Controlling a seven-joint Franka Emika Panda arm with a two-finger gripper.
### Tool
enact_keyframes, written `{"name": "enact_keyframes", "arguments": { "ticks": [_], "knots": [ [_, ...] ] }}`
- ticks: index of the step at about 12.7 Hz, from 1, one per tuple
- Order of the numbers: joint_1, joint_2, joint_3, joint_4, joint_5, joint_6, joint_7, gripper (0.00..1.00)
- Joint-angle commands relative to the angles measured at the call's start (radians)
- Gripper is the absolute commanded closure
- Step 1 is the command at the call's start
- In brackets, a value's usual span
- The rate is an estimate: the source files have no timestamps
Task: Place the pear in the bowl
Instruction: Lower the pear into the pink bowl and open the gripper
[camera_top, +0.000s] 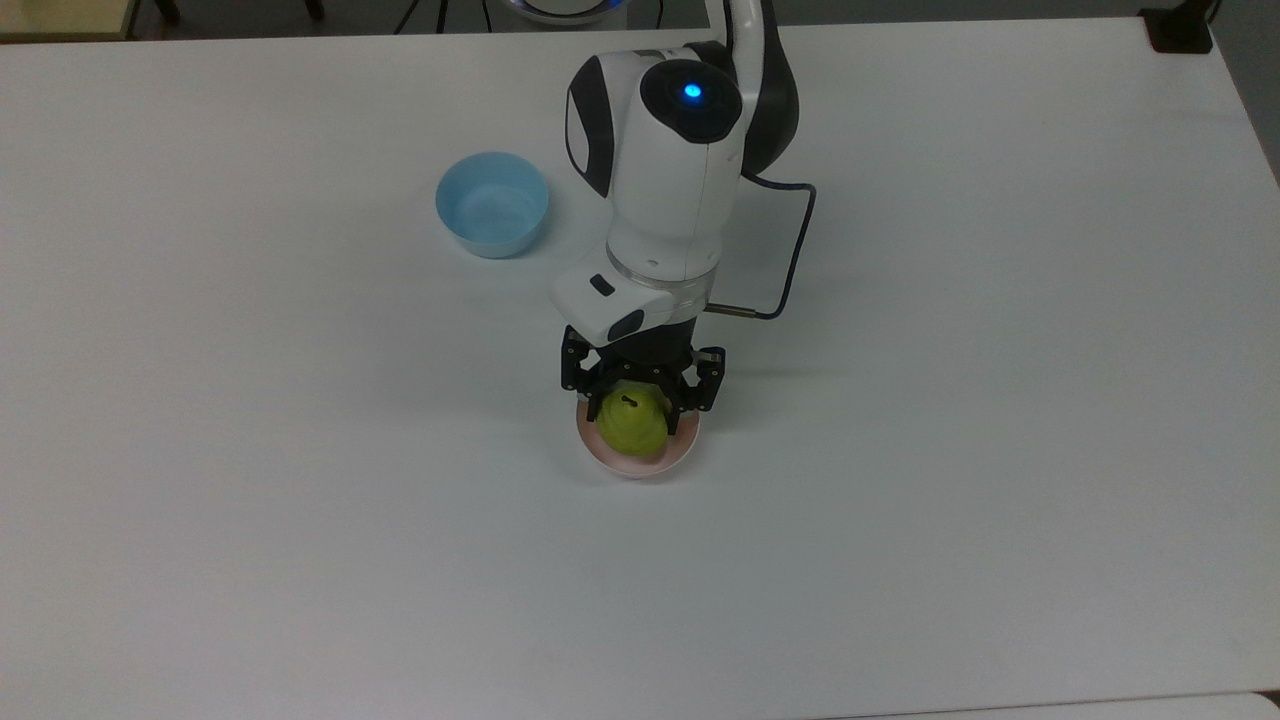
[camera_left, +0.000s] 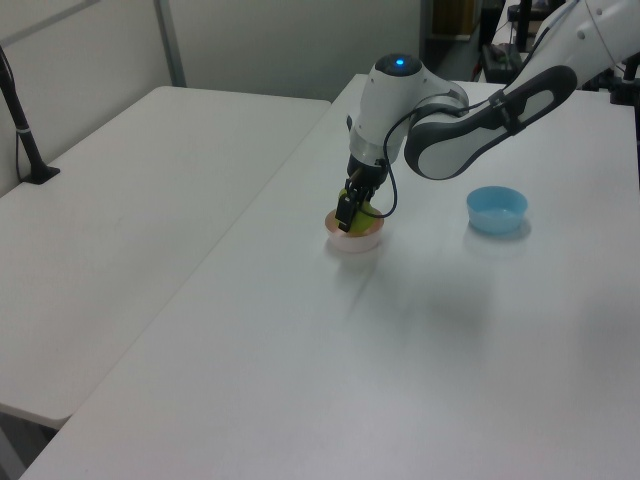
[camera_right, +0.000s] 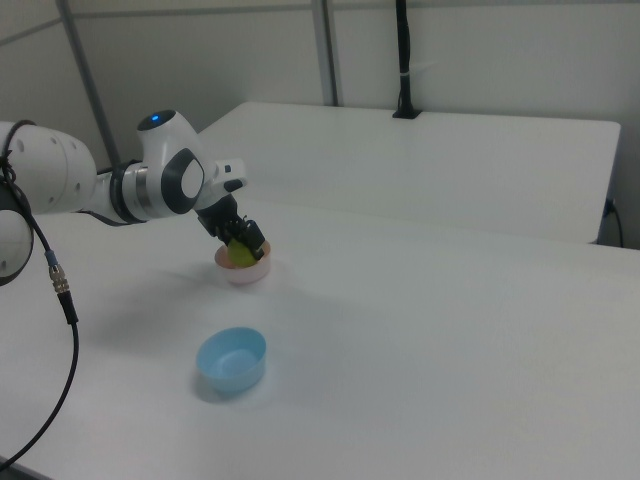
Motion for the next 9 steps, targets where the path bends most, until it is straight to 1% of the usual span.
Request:
{"name": "enact_keyframes", "arguments": {
  "ticks": [1, 5, 6, 9],
  "knots": [
    [0.003, 0.004, -0.009, -0.010, -0.027, 0.033, 0.025, 0.39],
    [0.005, -0.022, -0.009, -0.008, -0.025, 0.018, 0.028, 0.01],
    [0.005, -0.042, -0.008, -0.010, -0.024, 0.015, 0.027, 0.00],
    [0.003, -0.111, -0.008, -0.007, -0.022, -0.077, 0.025, 0.00]
  ]
}}
